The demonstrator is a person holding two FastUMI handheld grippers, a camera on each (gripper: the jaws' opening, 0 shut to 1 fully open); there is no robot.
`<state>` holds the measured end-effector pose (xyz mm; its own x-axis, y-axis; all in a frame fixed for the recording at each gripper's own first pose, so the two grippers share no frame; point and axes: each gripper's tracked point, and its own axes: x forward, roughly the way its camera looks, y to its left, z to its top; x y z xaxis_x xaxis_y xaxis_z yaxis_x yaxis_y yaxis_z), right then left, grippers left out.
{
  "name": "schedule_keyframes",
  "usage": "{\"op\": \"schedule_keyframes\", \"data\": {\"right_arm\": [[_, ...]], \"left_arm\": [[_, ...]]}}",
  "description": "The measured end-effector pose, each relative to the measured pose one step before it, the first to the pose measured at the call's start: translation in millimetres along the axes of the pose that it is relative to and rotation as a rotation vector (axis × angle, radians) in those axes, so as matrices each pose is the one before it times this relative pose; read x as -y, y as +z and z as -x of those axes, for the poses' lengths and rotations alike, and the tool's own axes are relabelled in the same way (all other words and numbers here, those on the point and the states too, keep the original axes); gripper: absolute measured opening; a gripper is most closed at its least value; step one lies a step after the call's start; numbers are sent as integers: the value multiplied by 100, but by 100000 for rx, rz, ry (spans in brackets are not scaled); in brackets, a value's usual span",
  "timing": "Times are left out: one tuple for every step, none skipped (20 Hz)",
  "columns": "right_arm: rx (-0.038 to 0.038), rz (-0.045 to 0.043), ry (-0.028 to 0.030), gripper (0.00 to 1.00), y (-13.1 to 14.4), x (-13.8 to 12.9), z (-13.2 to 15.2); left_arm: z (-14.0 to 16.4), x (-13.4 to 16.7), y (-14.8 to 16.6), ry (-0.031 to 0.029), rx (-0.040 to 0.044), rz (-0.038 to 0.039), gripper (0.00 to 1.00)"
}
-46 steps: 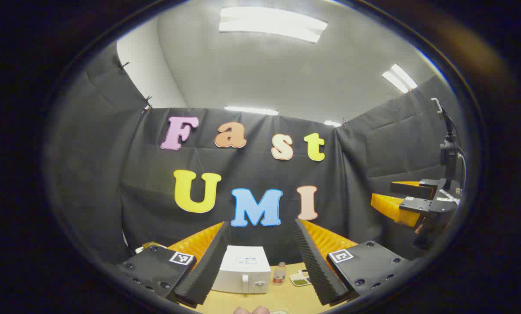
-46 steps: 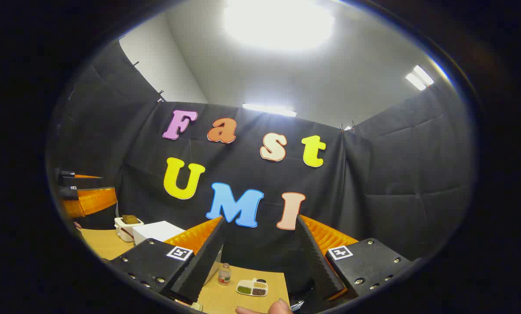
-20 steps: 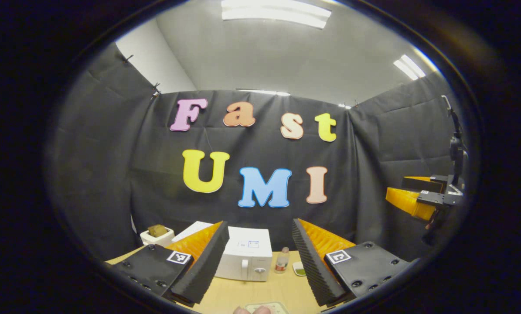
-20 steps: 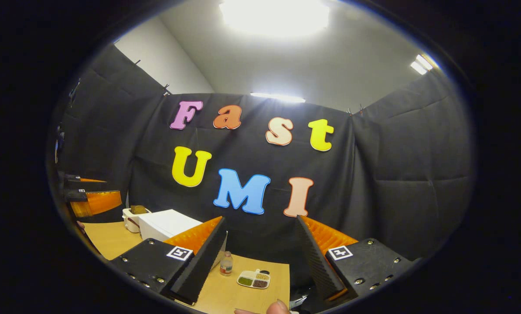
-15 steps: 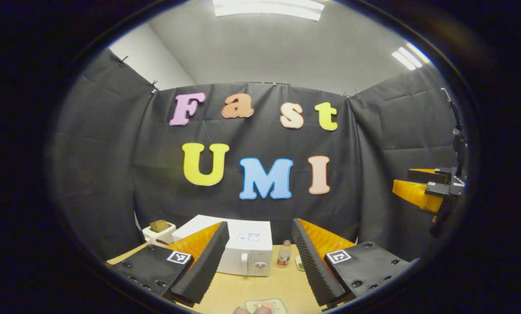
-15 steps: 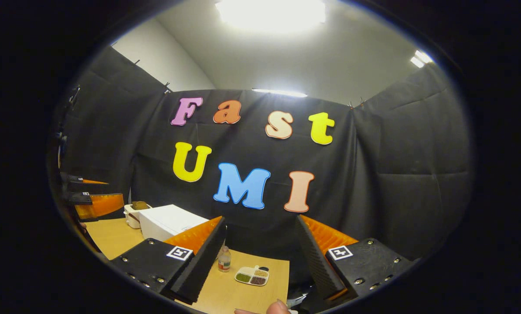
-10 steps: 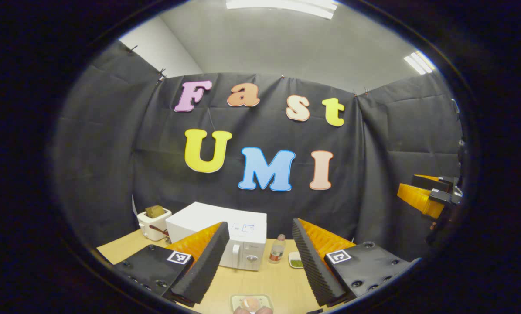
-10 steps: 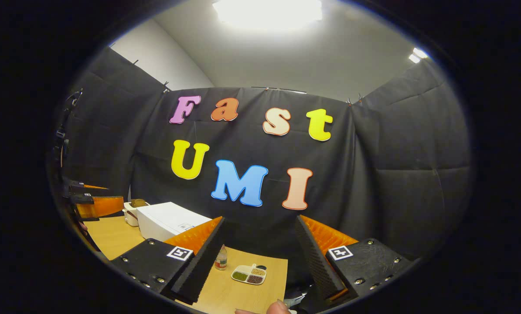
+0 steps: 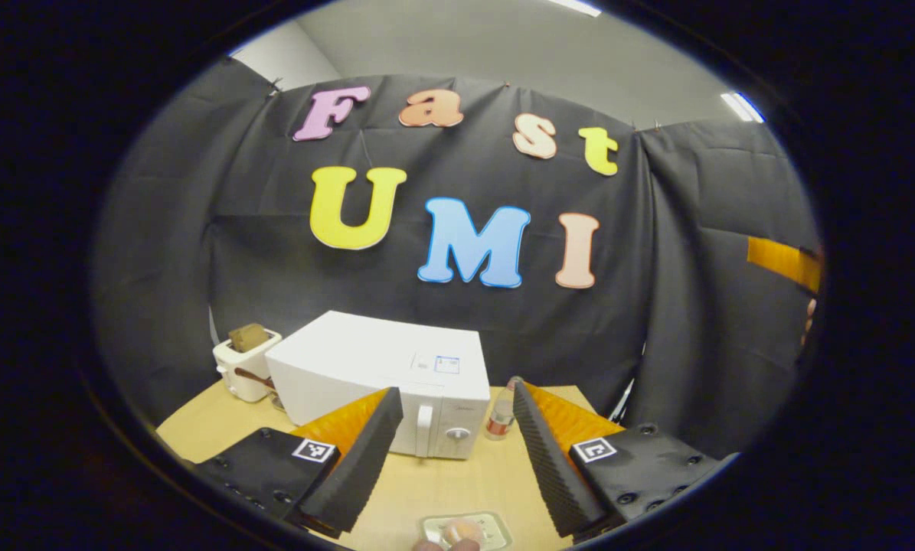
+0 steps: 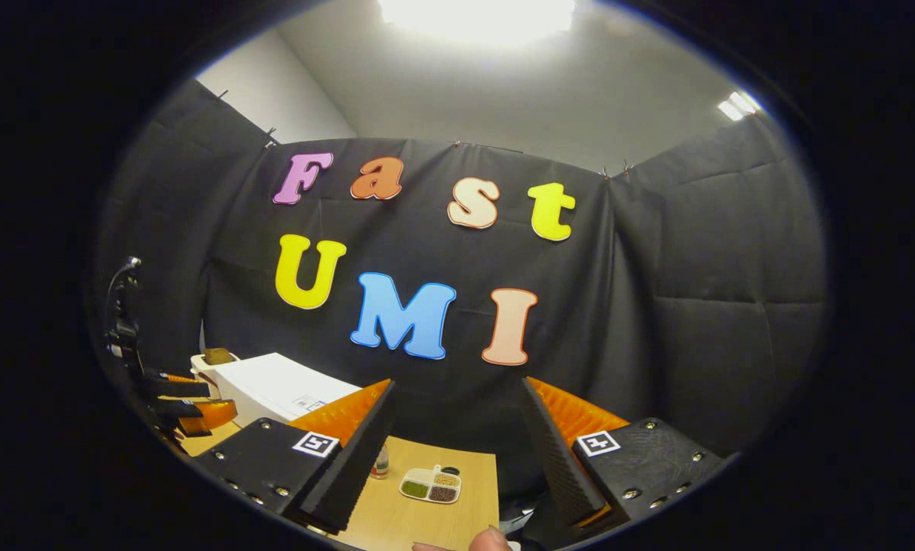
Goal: Open the microwave oven with the left hand, put the food in, and close the microwave oven.
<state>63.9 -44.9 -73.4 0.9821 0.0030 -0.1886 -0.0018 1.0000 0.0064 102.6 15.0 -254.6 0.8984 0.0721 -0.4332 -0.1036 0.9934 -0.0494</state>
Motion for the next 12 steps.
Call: {"op": "schedule_keyframes", "data": {"right_arm": [[-1047, 519, -2141, 97, -122, -129, -295], [-1456, -24, -1509, 97, -154, -306, -224], [-1952, -365, -1167, 97, -261, -408, -352], [-2179, -355, -1421, 97, -300, -328, -458], [-2666, -109, -1446, 97, -548, -244, -288], [-2200, -13, -1666, 97, -170, -278, -320], [-1644, 67, -1526, 97, -132, -296, -256], [-1851, 361, -1510, 97, -271, -309, -206], [-1879, 243, -1518, 97, -188, -286, -161], [-1756, 98, -1081, 97, -297, -311, -107], [-1832, 617, -825, 97, -255, -417, -104], [-1891, 1280, -810, 97, -267, -357, -158]], "left_arm": [[-1346, -468, -1116, -1268, -2303, -93, 94], [-1080, -335, -1318, -1464, -2152, -248, 93], [-1122, -453, -1204, -798, -1453, -537, 96], [-1193, -582, -1152, -702, -1532, -578, 96], [-1332, -353, -1439, -1222, -1804, -450, 100], [-1296, -251, -1455, -1330, -1925, -314, 96], [-1227, -360, -1349, -1072, -1575, -393, 92], [-1444, -475, -1677, -861, -2705, -649, 100], [-1418, -570, -1995, -691, -3572, -292, 100], [-1371, -525, -1666, -197, -3397, 177, 92], [-1207, -584, -1399, -319, -3566, 801, 96], [-1092, -635, -887, -229, -2110, 1386, 96]]}}
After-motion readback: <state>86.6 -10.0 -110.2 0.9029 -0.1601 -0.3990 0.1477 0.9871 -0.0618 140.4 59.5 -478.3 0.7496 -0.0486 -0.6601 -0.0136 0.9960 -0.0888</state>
